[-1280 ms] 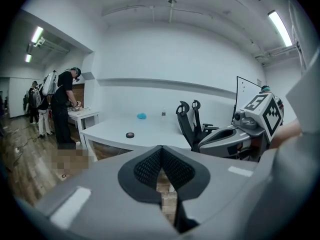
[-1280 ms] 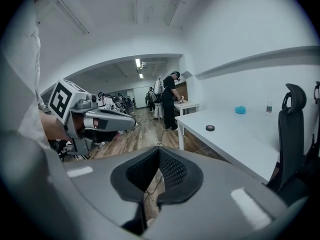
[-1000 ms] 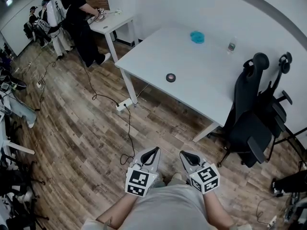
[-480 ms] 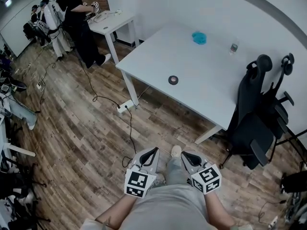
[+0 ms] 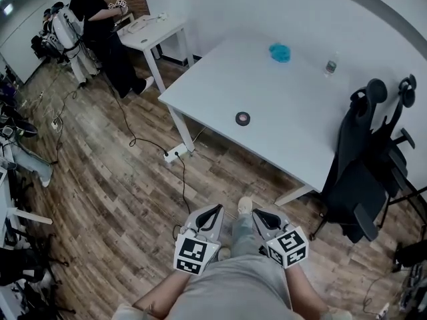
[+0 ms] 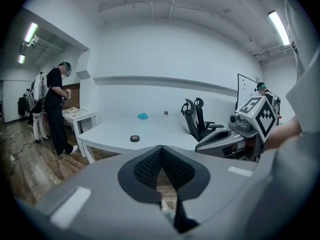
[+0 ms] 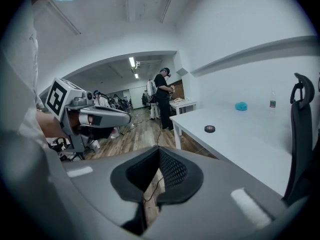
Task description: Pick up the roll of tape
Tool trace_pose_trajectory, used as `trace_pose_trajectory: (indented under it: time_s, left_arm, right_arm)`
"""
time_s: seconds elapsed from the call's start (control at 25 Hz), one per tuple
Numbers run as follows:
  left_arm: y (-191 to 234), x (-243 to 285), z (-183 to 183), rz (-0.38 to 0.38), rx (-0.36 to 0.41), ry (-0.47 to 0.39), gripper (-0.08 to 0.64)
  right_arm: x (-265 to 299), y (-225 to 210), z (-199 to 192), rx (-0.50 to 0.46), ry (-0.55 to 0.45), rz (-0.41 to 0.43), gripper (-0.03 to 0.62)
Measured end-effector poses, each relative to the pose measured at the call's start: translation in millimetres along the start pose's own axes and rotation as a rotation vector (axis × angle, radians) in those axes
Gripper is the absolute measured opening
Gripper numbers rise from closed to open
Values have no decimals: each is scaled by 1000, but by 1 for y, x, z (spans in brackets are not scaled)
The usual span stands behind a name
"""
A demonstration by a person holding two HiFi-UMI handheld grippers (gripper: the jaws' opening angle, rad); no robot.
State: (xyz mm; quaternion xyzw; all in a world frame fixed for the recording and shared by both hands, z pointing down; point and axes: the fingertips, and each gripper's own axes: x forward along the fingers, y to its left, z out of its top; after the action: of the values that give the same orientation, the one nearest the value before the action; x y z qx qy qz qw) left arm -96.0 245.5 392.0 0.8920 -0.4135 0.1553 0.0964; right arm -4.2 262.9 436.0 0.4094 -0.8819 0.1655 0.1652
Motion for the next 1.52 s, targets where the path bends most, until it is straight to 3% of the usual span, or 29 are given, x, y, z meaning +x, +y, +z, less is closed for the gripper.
trace_pose_trajectory:
  time_s: [0.44,0.64,1.52]
  left_arm:
    - [52,63,19,46,-38,7,15]
    - [72,96,48,75,-35,-30,15]
    - [138,236,119,125,-65,-8,15]
  right_arm:
    - [57,-61,35,-7,3,30,8]
    - [75,-95,56,-12,8,43,8]
    - [157,-230,142,-60,6,135,8]
